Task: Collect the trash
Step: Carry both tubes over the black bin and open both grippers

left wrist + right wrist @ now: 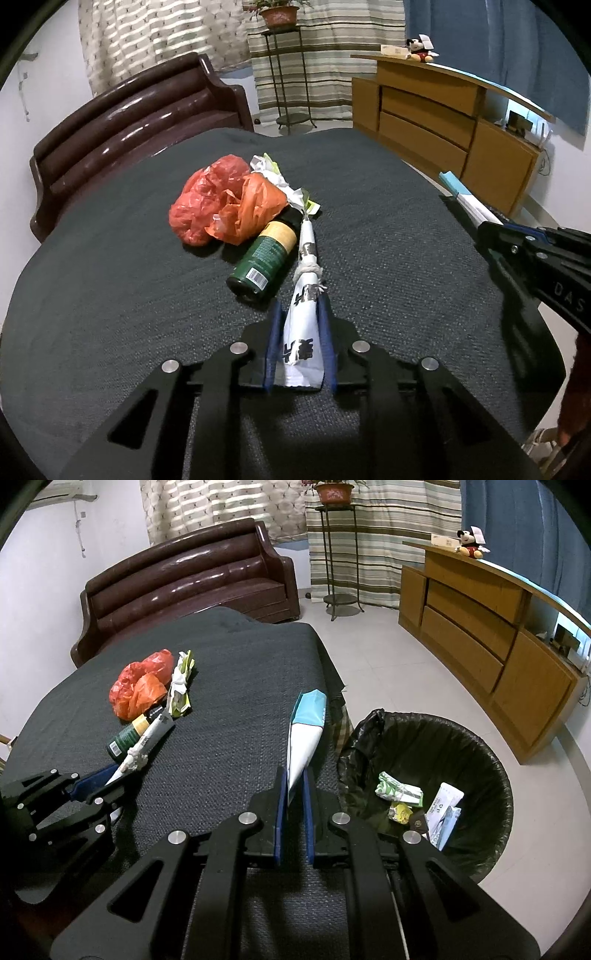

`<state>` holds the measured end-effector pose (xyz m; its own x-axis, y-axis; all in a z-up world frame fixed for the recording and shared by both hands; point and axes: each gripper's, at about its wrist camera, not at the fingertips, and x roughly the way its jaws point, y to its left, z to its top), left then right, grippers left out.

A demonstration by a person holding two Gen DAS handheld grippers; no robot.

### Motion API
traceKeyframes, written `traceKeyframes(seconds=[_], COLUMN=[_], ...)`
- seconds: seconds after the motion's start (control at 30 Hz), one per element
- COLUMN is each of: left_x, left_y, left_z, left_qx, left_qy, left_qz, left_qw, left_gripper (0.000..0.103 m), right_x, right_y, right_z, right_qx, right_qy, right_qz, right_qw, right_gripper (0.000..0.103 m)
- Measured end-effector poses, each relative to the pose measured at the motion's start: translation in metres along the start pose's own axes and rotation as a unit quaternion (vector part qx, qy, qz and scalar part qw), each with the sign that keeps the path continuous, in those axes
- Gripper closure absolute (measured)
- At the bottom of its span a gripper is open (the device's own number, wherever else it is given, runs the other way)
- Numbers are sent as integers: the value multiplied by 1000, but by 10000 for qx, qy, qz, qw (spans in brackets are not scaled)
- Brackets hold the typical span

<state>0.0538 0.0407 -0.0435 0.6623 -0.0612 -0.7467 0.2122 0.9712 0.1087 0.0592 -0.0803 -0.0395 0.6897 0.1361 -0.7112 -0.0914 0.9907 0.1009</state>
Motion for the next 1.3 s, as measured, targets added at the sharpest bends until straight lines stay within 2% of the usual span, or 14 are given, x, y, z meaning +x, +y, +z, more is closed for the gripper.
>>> traceKeyframes(seconds=[0.17,0.37,0.63,0.87,1.3], left_x=[-7,-17,-28,-27,-5], left_y=[-1,-4,-18,-46,-101], left_z=[-3,-5,10,32,66], left_qx=[-72,-218,-214,-54,155], left_qy=[-119,-136,-405,-654,-725], left_qz=[57,-84,-198,-382,-652], left_qw=[9999,9996,9988,9971,9951], left_gripper=[83,83,83,83,83], right_x=[0,-2,-17,-27,-36], right_y=[0,1,-7,-33,-96], right_z=[-1,-3,0,4,3], right_qx=[-8,-36,-67,111,518], right_qy=[0,-43,-247,-374,-494], right_qz=[6,14,-128,-426,-1036], right_qw=[10000,10000,9996,9983,9920], right_gripper=[94,94,94,94,94])
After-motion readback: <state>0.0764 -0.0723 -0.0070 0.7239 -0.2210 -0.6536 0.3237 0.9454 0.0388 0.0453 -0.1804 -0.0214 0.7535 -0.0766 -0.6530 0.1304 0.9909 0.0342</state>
